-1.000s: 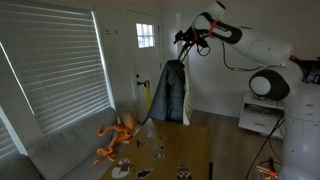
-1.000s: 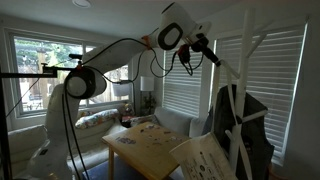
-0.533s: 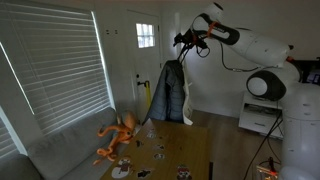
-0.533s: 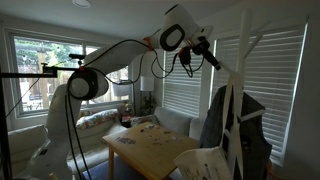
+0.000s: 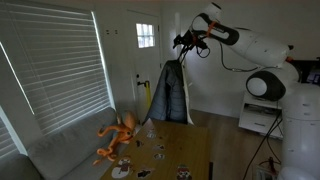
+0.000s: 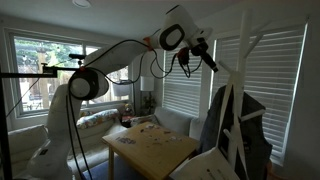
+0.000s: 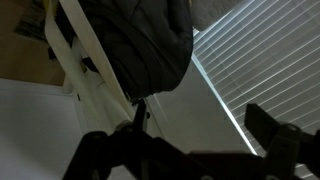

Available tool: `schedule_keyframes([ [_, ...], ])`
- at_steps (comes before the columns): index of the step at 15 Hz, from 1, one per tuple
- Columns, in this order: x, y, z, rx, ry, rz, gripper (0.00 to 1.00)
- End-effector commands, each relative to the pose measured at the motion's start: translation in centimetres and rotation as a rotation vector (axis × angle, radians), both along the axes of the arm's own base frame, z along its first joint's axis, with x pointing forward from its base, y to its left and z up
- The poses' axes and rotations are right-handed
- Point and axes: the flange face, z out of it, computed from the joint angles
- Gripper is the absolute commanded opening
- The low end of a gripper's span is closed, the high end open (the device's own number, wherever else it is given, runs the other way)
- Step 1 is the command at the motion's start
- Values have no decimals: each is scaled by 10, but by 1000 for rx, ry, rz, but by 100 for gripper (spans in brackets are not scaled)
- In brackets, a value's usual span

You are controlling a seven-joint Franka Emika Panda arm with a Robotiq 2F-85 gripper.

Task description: Pick up the white tote bag by the handle and hang it on the third rail from the top on the white coat hanger stand

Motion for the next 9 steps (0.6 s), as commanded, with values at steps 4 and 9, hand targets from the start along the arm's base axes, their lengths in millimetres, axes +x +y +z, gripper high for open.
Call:
schedule_keyframes([
  [4, -35, 2, 10, -132, 85, -7, 100],
  [9, -58, 7, -4, -170, 146, -5, 100],
])
